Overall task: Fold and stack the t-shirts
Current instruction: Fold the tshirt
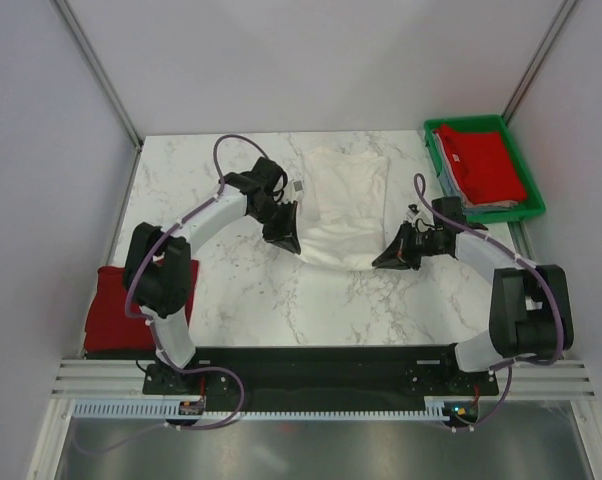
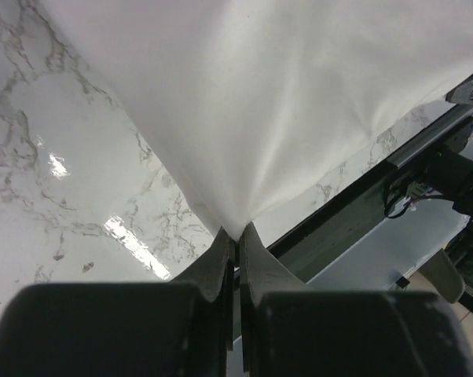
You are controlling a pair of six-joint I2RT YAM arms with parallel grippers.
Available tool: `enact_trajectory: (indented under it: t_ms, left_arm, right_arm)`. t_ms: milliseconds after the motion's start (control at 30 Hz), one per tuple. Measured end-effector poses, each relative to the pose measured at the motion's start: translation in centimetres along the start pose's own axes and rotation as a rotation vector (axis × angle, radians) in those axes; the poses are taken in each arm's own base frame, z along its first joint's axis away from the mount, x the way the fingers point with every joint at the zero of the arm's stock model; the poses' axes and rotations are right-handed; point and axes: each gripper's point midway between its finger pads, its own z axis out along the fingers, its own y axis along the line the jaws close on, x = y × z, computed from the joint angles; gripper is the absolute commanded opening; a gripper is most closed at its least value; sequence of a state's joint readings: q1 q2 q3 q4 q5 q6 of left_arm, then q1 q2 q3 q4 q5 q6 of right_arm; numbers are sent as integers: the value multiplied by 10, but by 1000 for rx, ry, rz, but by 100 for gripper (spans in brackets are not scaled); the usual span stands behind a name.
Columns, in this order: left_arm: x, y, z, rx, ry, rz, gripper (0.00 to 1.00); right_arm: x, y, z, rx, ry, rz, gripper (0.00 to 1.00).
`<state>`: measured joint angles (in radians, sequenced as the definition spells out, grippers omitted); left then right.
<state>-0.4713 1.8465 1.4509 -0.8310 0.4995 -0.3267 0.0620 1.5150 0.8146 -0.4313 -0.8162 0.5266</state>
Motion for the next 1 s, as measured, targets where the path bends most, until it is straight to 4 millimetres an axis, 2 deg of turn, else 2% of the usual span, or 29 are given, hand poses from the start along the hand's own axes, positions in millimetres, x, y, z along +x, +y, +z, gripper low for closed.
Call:
enact_trajectory:
  t_ms: [167, 300, 367, 533, 667, 833, 1000]
  left_arm:
    - [10, -11, -7, -8, -13, 56, 2]
    - [5, -6, -10, -41, -32, 75, 2]
    - [-3, -5, -13, -54, -48, 86, 2]
    - [-49, -10, -17, -70, -123, 132, 2]
    - [-89, -3, -11, -86, -166, 154, 2]
    - [-137, 3, -4, -94, -227, 183, 2]
    - [-188, 4, -8, -83, -324, 222, 3]
  right_arm:
    - [-2, 13, -20, -23, -60, -43, 0]
    - [-10, 21, -28, -31, -86, -65, 0]
    - [-19, 27, -31, -37, -102, -82, 0]
    - [-57, 42, -31, -50, -141, -120, 0]
    - [-94, 44, -29, -55, -179, -135, 0]
    - [-146, 44, -23, -61, -224, -151, 0]
    - [-197, 47, -13, -75, -268, -197, 0]
